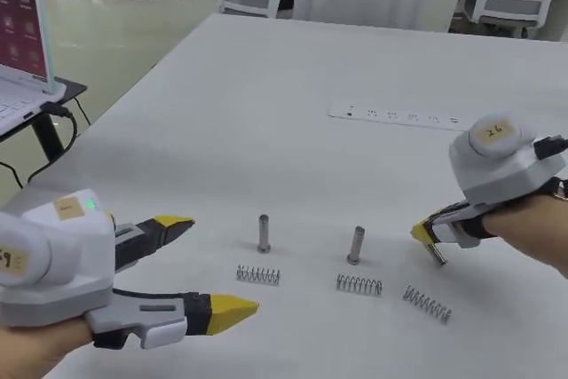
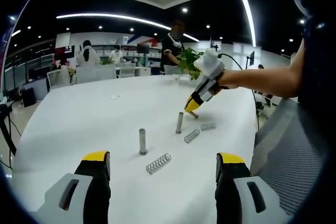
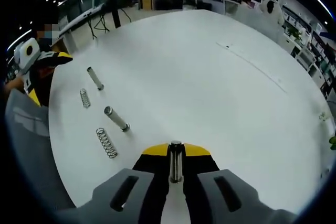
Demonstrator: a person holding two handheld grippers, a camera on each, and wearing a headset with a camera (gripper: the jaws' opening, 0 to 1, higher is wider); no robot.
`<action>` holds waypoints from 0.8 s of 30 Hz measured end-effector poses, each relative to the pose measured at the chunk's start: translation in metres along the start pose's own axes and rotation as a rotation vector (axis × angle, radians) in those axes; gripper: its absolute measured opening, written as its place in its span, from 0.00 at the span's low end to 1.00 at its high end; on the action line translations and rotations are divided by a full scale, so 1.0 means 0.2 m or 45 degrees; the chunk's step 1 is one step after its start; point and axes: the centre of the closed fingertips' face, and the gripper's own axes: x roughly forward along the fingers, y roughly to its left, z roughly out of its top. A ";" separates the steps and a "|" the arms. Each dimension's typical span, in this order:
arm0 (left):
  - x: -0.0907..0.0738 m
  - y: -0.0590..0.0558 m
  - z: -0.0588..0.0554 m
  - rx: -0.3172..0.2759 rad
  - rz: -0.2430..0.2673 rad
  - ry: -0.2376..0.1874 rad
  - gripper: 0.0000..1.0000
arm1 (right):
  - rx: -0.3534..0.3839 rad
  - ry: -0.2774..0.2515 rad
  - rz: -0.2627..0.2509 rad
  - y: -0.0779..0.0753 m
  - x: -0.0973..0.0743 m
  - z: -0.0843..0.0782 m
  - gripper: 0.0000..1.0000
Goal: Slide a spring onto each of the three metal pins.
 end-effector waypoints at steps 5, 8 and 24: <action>0.00 -0.01 0.01 0.007 -0.007 -0.005 0.79 | -0.001 -0.005 -0.002 0.01 -0.04 -0.01 0.05; 0.01 -0.03 0.02 0.013 -0.013 -0.008 0.79 | -0.003 -0.011 -0.001 0.02 -0.05 -0.01 0.05; 0.00 -0.05 0.05 0.031 -0.022 -0.016 0.79 | -0.015 -0.020 -0.004 0.03 -0.12 -0.04 0.05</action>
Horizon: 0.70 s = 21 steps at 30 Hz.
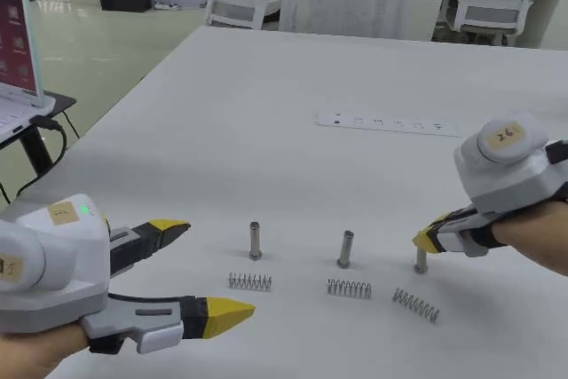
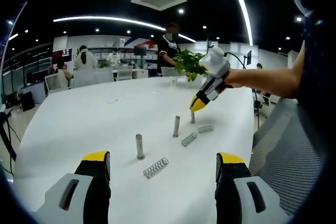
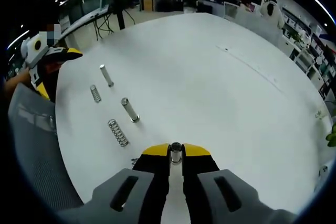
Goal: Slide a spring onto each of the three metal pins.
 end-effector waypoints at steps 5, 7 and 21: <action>0.00 -0.01 0.00 0.004 -0.004 0.001 0.79 | 0.013 0.001 0.009 0.00 -0.01 -0.02 0.05; 0.00 -0.01 0.00 0.005 -0.006 0.001 0.79 | 0.016 0.003 0.010 0.01 -0.02 -0.02 0.05; 0.00 -0.01 0.00 0.005 -0.001 0.005 0.79 | 0.005 0.009 0.025 0.01 -0.03 -0.04 0.06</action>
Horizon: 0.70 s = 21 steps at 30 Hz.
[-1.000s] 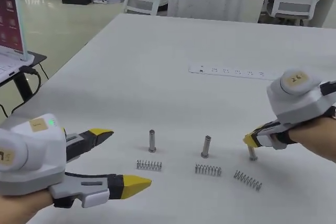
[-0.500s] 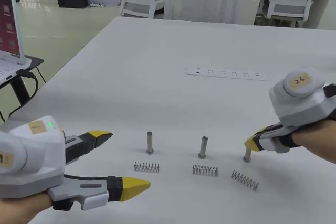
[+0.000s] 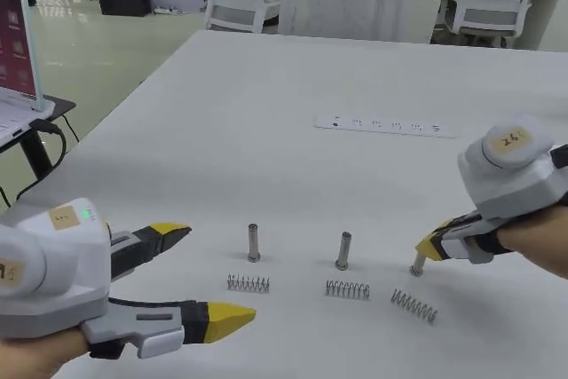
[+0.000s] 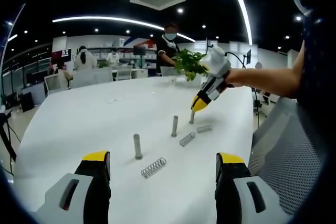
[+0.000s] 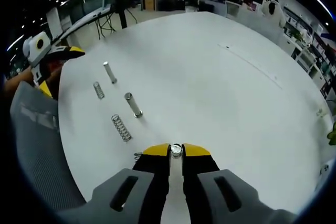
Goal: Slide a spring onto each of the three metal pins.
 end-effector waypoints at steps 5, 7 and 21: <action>0.00 0.00 0.00 0.000 0.001 0.002 0.79 | -0.007 0.007 0.005 0.01 0.00 0.00 0.06; 0.00 0.00 0.00 0.000 0.002 -0.001 0.79 | -0.015 0.007 0.006 0.02 0.00 0.00 0.06; -0.01 0.00 0.00 0.003 -0.003 0.002 0.79 | -0.041 0.009 0.017 0.04 0.00 -0.01 0.10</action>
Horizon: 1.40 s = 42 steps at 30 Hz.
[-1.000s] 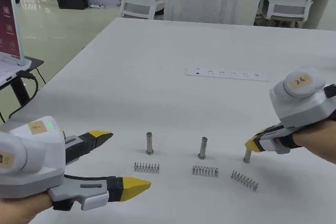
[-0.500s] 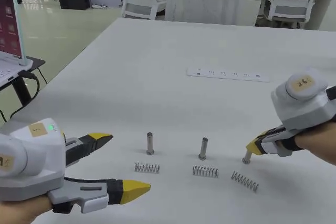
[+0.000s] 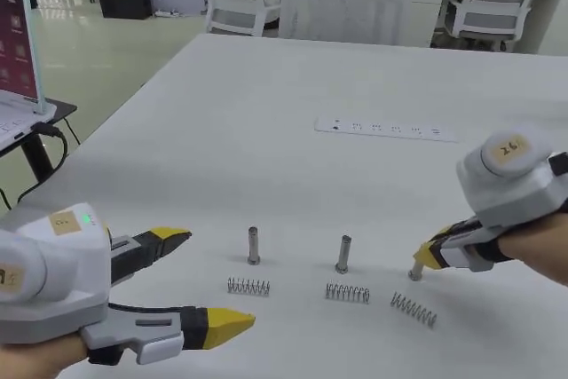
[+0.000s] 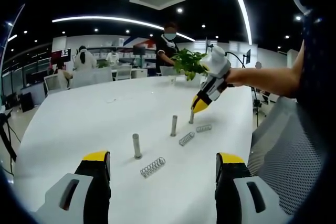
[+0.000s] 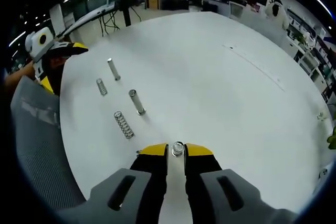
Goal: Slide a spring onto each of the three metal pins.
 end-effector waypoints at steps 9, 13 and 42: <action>0.00 0.00 0.00 0.000 -0.002 -0.004 0.79 | -0.006 -0.011 -0.011 -0.01 -0.01 0.00 0.16; 0.00 0.00 0.00 -0.002 -0.001 -0.007 0.79 | -0.015 -0.011 -0.013 -0.01 -0.01 0.00 0.19; 0.03 -0.01 0.00 -0.012 -0.028 -0.007 0.79 | -0.008 0.013 0.028 0.07 -0.08 -0.14 0.20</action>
